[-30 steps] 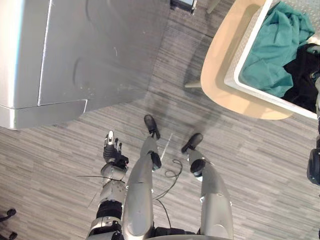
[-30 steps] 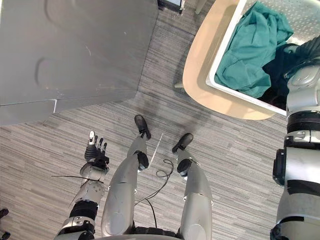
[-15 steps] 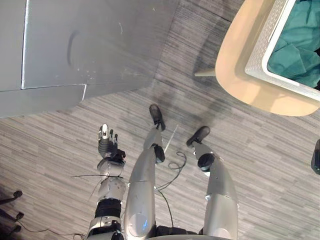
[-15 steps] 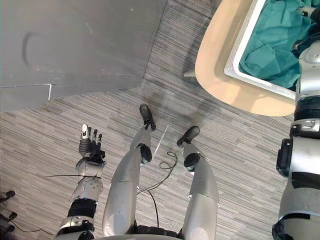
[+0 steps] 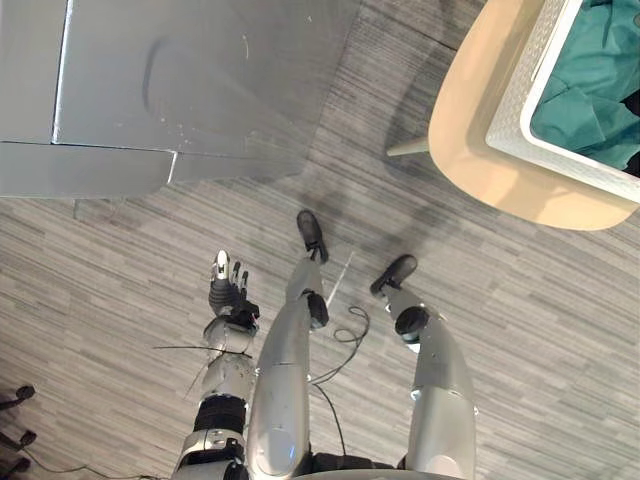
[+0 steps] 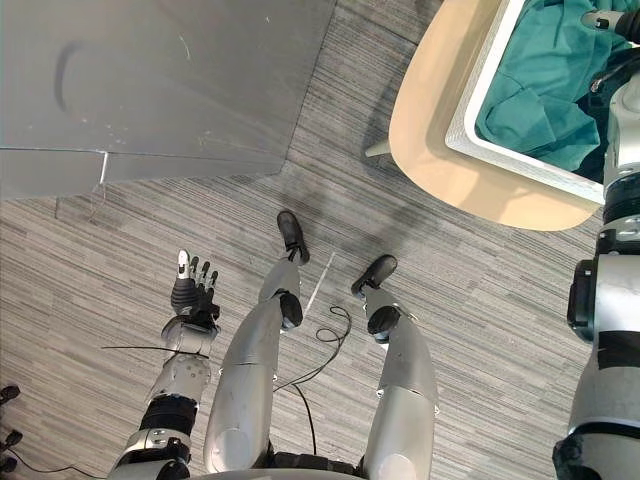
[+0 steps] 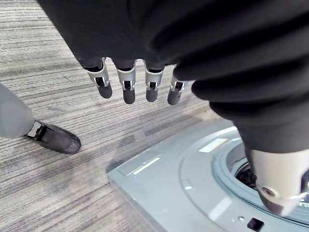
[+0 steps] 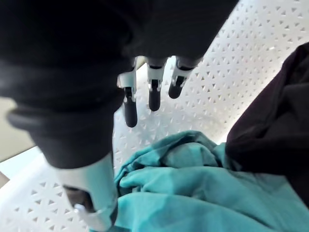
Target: Pick up the laundry basket with both hands and put the clothes into the washing machine.
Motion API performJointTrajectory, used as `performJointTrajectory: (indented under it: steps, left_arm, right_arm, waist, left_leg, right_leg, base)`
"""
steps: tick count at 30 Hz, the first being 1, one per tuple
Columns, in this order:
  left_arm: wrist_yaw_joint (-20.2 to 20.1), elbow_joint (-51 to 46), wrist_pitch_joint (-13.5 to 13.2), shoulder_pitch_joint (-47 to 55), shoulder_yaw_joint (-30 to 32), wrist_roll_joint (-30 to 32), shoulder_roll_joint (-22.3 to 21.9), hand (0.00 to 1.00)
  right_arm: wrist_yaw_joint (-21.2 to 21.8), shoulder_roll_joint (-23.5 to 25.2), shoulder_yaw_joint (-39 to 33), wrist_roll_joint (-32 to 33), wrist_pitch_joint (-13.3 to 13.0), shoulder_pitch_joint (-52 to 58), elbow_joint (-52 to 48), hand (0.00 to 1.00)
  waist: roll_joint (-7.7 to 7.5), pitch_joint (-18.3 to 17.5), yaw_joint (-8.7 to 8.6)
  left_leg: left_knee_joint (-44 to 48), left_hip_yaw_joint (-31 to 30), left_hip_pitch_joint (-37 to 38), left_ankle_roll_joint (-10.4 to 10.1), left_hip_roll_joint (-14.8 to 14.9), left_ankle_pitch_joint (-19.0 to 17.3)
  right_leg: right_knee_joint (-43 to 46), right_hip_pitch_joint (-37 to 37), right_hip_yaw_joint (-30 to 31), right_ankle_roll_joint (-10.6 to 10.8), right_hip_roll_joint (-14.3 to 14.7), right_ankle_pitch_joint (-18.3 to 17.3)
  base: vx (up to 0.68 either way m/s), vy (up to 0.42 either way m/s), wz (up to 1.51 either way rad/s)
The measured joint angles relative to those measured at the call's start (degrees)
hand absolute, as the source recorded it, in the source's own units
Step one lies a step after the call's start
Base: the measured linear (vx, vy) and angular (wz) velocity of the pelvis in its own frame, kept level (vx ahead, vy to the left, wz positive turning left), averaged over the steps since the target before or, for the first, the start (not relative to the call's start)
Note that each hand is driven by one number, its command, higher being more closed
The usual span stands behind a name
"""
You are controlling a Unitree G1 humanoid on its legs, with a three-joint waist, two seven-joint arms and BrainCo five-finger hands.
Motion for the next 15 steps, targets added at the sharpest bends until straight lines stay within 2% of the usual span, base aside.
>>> performJointTrajectory:
  steps: [2, 8, 11, 12, 15]
  left_arm:
    - [-0.21, 1.61, 0.84, -0.18, -1.16, 0.01, -0.02, 0.0]
    - [-0.7, 3.38, 1.32, -0.75, -2.96, 0.03, -0.23, 0.0]
    - [-0.6, 3.3, 1.32, -0.98, -3.36, 0.03, -0.89, 0.0]
    - [0.16, 3.23, 1.31, -1.09, -3.35, 0.04, -1.24, 0.0]
    - [1.61, 2.83, 1.23, -1.07, -3.16, 0.06, -1.91, 0.0]
  right_arm:
    - [1.85, -0.41, 1.22, -0.37, 0.03, -0.22, 1.19, 0.0]
    - [2.61, 0.42, 5.68, -5.93, 1.93, -0.2, 5.25, 0.0]
    - [0.62, 1.05, 4.75, -7.9, 2.53, 0.0, 5.45, 0.0]
    - [-1.3, 1.65, 3.48, -8.86, 2.9, 0.46, 5.0, 0.0]
    - [-6.35, 4.67, -5.01, -10.28, 4.45, 4.71, -0.46, 0.0]
  waist:
    - [0.04, -0.92, -0.04]
    - [-0.01, -4.84, 0.32]
    - [-0.06, -4.99, 0.28]
    - [-0.07, -5.0, 0.32]
    - [-0.07, -5.0, 0.5]
  left_leg:
    - [-0.23, -0.1, -0.11, -0.13, -0.01, 0.1]
    - [-1.47, -0.62, -0.1, 0.04, 0.03, 1.13]
    - [-1.61, -0.61, 0.18, 0.28, 0.0, 1.91]
    - [-1.75, -0.62, 0.2, 0.25, 0.0, 1.95]
    - [-1.75, -0.75, 0.36, 0.24, -0.02, 1.97]
  right_leg:
    - [-0.17, -0.06, -0.12, 0.0, 0.08, 0.0]
    - [-0.82, -0.1, -0.5, -0.01, 0.72, 0.01]
    - [-0.89, 0.17, -0.48, -0.01, 0.73, 0.01]
    - [-0.9, 0.17, -0.56, -0.01, 0.77, 0.01]
    - [-1.02, 0.51, -0.74, -0.01, 0.77, 0.01]
  base:
    - [0.0, -0.066, 0.01]
    - [0.02, -0.069, 0.01]
    - [0.02, -0.073, 0.01]
    - [0.01, -0.064, 0.03]
    - [0.01, -0.064, 0.03]
